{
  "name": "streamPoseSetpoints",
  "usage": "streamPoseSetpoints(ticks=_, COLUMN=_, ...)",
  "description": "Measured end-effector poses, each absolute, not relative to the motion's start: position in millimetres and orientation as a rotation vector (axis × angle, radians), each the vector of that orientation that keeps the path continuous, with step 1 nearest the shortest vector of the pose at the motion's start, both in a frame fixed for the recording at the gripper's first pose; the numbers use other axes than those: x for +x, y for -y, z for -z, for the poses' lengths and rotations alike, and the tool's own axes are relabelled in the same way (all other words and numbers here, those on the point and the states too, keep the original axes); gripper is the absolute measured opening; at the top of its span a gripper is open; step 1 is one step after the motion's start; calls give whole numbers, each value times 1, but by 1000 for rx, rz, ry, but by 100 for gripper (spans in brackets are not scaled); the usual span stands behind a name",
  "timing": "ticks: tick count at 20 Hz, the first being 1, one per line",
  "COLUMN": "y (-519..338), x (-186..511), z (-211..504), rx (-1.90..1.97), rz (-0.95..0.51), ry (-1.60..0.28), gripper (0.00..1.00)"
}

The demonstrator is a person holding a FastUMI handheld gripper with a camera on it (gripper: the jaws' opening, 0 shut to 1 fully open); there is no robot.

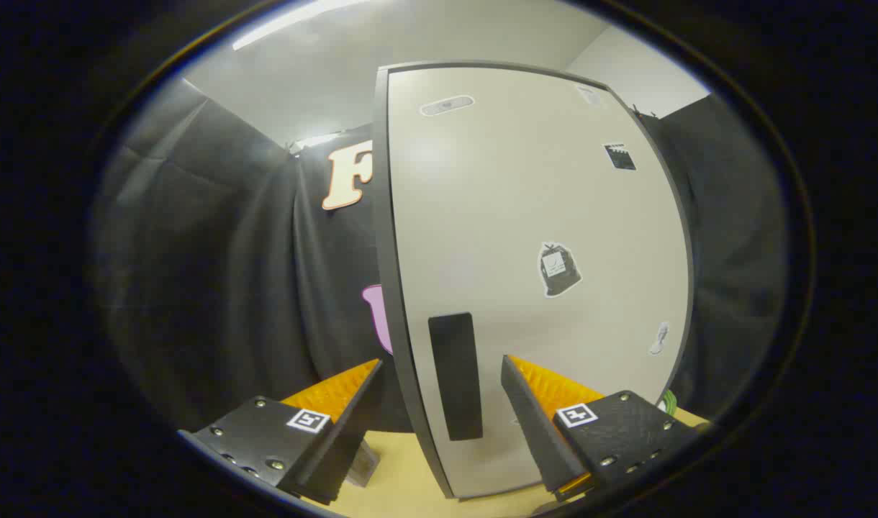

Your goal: Open the shoe cabinet door, grab the shoes and put them into the shoe cabinet, then close the shoe cabinet door.

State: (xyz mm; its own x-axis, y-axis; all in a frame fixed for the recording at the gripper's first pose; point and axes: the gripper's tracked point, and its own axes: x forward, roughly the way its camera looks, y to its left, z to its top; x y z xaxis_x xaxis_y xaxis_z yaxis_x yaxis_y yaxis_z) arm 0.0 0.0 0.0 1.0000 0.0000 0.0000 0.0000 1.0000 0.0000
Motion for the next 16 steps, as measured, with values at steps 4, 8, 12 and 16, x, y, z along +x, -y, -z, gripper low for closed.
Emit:
streamPoseSetpoints(ticks=4, y=2, x=2, z=1, rx=-6, rz=8, ry=1, gripper=98)
streamPoseSetpoints(ticks=8, y=5, x=3, z=1, rx=-6, rz=14, ry=-1, gripper=98)
streamPoseSetpoints(ticks=12, y=8, x=4, z=1, rx=-7, rz=20, ry=-3, gripper=99)
streamPoseSetpoints(ticks=16, y=9, x=8, z=1, rx=-8, rz=21, ry=6, gripper=98)
